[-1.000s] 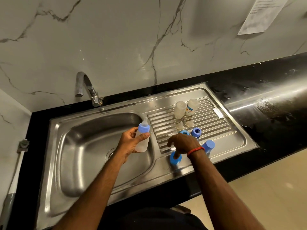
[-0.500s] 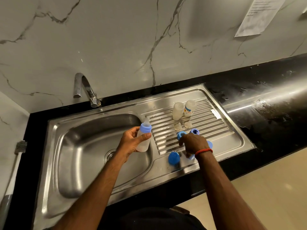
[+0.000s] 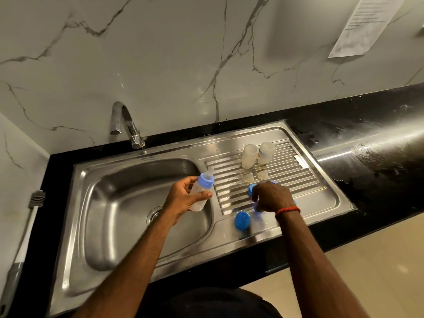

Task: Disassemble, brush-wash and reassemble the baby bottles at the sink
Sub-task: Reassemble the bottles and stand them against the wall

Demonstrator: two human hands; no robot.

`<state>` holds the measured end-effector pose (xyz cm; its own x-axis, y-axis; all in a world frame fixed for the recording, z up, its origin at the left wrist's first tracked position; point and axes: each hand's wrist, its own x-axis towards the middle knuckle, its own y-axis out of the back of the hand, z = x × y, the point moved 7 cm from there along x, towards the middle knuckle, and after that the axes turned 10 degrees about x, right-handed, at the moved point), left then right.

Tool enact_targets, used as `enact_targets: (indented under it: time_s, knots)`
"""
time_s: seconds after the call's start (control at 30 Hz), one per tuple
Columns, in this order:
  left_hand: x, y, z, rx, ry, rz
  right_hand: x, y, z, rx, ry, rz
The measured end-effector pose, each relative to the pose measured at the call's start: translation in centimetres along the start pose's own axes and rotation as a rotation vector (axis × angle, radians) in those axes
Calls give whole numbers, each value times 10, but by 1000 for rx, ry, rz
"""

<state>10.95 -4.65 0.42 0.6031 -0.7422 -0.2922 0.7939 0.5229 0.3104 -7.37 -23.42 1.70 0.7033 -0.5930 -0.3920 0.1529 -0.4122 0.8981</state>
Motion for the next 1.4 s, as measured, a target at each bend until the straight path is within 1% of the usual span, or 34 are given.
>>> enact_targets:
  time_s: [0.07,0.13,0.2,0.33,0.4,0.5,0.57,0.63,0.77,0.9,1.1,1.4]
  knots:
    - [0,2,1,35,-29,14,0,22,-11,134,81,33]
    - [-1,4,6,67,-59,38,-2,45,-29,347,217,67]
    - [-1,7,10,119,-92,58,-7,66,-48,491,342,118]
    - [-6,19,18,178,-156,109,-16,95,-73,620,522,281]
    - [-9,25,21,205,-184,125,-17,100,-81,664,581,311]
    - [-13,34,24,236,-221,149,-16,99,-95,675,625,282]
    - [-13,39,25,255,-246,159,-13,94,-106,640,654,250]
    - [-14,42,28,261,-265,164,-12,89,-115,608,673,246]
    - [-17,45,30,275,-297,154,-9,81,-128,626,712,229]
    - [-17,47,22,220,-270,135,-6,77,-138,613,738,202]
    - [-17,51,18,225,-255,135,-6,80,-148,602,788,177]
    - [-21,56,23,290,-326,187,4,78,-157,541,810,142]
